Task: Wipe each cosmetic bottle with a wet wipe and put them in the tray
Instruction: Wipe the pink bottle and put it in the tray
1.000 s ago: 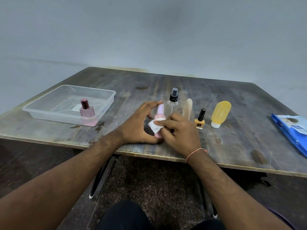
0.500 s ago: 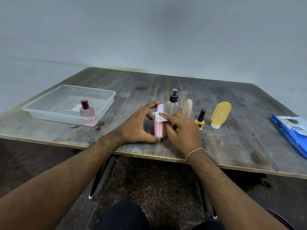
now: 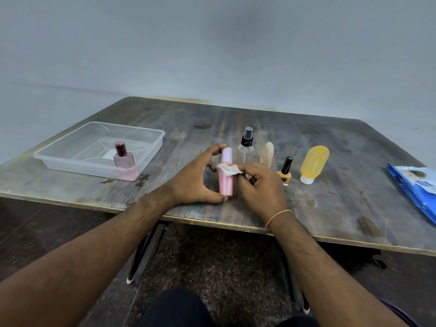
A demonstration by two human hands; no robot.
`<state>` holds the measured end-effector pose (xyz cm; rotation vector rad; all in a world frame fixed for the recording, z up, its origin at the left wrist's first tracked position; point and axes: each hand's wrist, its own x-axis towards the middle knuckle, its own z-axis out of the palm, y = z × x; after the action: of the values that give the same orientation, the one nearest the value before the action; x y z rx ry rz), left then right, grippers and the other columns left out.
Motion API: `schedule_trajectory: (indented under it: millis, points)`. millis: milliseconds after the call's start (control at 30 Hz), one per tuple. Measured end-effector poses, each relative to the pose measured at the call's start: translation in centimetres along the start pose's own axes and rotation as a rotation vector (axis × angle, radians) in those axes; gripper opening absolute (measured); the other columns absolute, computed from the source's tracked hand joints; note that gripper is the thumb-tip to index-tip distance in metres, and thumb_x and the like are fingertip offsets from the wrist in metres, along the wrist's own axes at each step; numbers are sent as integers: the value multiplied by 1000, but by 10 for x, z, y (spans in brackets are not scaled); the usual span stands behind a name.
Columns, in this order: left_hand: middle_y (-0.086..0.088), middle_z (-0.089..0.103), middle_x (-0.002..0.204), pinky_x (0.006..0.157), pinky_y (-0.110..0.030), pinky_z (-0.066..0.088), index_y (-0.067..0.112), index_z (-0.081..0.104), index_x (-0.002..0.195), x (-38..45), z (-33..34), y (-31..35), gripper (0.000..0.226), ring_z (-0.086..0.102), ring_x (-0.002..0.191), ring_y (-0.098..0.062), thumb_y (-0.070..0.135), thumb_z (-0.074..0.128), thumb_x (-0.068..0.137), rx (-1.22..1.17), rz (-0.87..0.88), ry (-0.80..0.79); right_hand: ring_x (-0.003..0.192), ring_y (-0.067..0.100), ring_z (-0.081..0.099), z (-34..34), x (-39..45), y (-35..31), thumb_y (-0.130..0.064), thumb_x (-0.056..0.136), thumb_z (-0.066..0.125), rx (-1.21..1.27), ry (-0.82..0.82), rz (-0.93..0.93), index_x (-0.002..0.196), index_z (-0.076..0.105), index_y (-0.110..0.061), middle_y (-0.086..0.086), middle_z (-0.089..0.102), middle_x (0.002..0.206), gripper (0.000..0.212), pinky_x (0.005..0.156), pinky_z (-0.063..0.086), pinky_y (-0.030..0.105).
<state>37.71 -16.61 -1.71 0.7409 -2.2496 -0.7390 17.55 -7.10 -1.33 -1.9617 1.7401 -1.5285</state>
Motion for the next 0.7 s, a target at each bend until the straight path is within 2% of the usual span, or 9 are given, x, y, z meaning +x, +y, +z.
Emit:
schedule_trajectory:
  millis: [100, 167, 233, 333, 433, 533, 700]
  points:
    - [18, 51, 146, 82, -13, 45, 43, 28, 162, -1, -1, 0, 123, 57, 118, -9, 23, 101, 64, 1, -3, -4, 73, 6, 62, 0, 0, 1, -19, 96, 70, -12, -16, -4, 113, 82, -39, -14, 75, 94, 29, 66, 45, 22]
    - [16, 54, 142, 81, -11, 45, 40, 28, 163, 0, 0, 1, 124, 58, 115, -9, 23, 101, 64, -1, 0, -3, 69, 6, 62, 0, -1, 1, -24, 91, 72, 32, -44, 41, 100, 84, -37, -15, 74, 85, 20, 64, 47, 27]
    - [18, 53, 142, 80, -10, 45, 36, 30, 163, 0, 0, 1, 122, 59, 112, -9, 22, 102, 65, -9, 9, -4, 66, 9, 62, -2, -3, -1, -34, 83, 70, 35, -144, 71, 83, 82, -31, -12, 72, 74, 13, 62, 50, 35]
    - [18, 50, 146, 78, -9, 45, 35, 30, 163, 0, 0, 2, 122, 59, 112, -10, 20, 101, 64, -7, 22, 3, 65, 10, 63, -4, -5, -5, -42, 78, 64, -22, -239, 32, 75, 80, -24, -12, 72, 71, 25, 61, 51, 34]
    - [18, 52, 143, 78, -11, 46, 37, 30, 162, -1, 0, 3, 123, 59, 114, -12, 21, 101, 64, -22, 28, 10, 72, 11, 66, -3, -5, -5, -42, 82, 64, -11, -118, -19, 88, 85, -30, -12, 74, 79, 25, 67, 55, 38]
    - [18, 44, 153, 79, -11, 46, 35, 31, 162, -3, 0, 5, 122, 60, 116, -14, 17, 101, 64, -25, 52, 1, 68, 10, 60, -1, -3, -4, -38, 90, 60, -46, 3, -88, 110, 83, -38, -13, 65, 78, 30, 63, 53, 38]
    - [11, 45, 150, 84, -12, 46, 35, 30, 161, -6, 0, 8, 123, 59, 117, -15, 15, 101, 63, -10, 86, -15, 72, 14, 62, 1, -2, -3, -24, 94, 55, -124, 40, -197, 131, 75, -34, -11, 63, 91, 43, 62, 54, 40]
